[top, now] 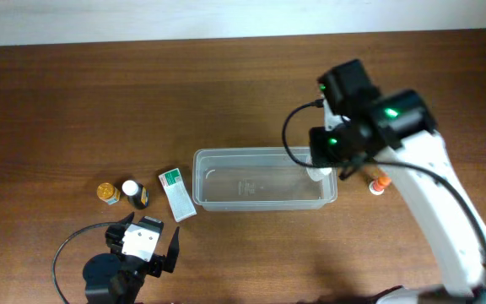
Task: Pack container
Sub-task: 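Lower the white bottle into the container and release it, then move the right gripper to the orange tube and grasp it, then carry the orange tube into the container beside the white bottle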
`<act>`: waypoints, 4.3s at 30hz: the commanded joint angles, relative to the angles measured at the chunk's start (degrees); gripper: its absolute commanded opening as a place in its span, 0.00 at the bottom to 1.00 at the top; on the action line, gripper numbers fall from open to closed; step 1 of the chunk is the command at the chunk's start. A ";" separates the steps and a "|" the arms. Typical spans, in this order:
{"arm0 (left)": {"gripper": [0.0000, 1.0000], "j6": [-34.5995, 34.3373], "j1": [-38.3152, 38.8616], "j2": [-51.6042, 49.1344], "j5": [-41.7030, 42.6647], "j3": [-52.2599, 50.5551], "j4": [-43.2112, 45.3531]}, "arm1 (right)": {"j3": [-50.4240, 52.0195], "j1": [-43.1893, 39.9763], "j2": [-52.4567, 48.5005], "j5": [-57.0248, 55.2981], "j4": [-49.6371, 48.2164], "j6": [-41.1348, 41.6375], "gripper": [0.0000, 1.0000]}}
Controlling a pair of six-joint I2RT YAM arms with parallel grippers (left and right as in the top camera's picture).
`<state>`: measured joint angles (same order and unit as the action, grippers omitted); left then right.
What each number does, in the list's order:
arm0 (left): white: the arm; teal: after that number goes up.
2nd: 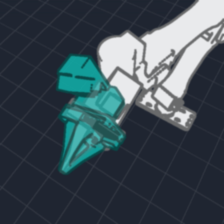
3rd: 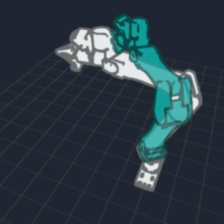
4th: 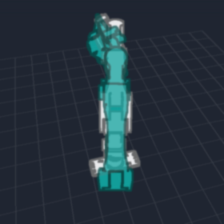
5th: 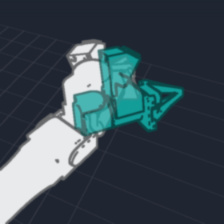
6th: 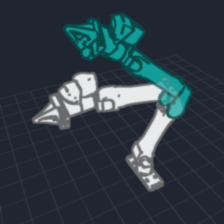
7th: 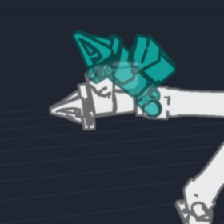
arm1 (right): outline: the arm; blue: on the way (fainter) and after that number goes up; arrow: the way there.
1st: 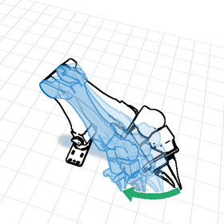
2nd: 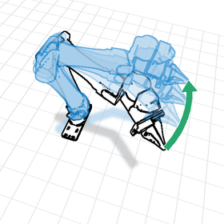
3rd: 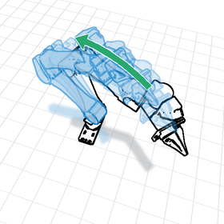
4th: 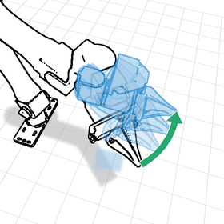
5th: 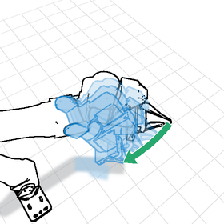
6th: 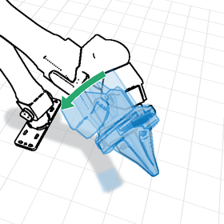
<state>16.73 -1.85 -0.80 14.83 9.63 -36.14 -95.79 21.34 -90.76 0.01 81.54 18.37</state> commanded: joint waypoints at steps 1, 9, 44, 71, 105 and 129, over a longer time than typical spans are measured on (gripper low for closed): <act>0.99 0.46 -0.31 0.50 0.83 -0.22 0.13 | -1.14 0.39 -4.28 -2.23 -0.59 2.32 0.08; 0.99 0.46 -0.31 0.50 0.83 -0.22 0.13 | -0.26 0.39 -11.30 -2.14 -4.57 2.32 0.08; 0.99 0.46 -0.31 0.50 0.83 -0.22 0.13 | 8.59 -2.47 10.32 -6.84 -12.24 1.66 0.63; 0.99 0.46 -0.31 0.50 0.83 -0.22 0.13 | 17.53 -31.12 0.33 2.71 -9.42 -3.54 0.55; 0.99 0.46 -0.31 0.50 0.83 -0.22 0.13 | 22.84 -31.17 -2.62 -0.66 -15.82 -1.36 0.34; 0.99 0.46 -0.31 0.50 0.83 -0.22 0.13 | 9.14 -25.83 6.21 -0.42 -2.10 -1.38 0.10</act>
<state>16.73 -1.85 -0.80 14.83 9.63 -36.14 -81.38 -7.90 -90.04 -0.14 76.51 16.56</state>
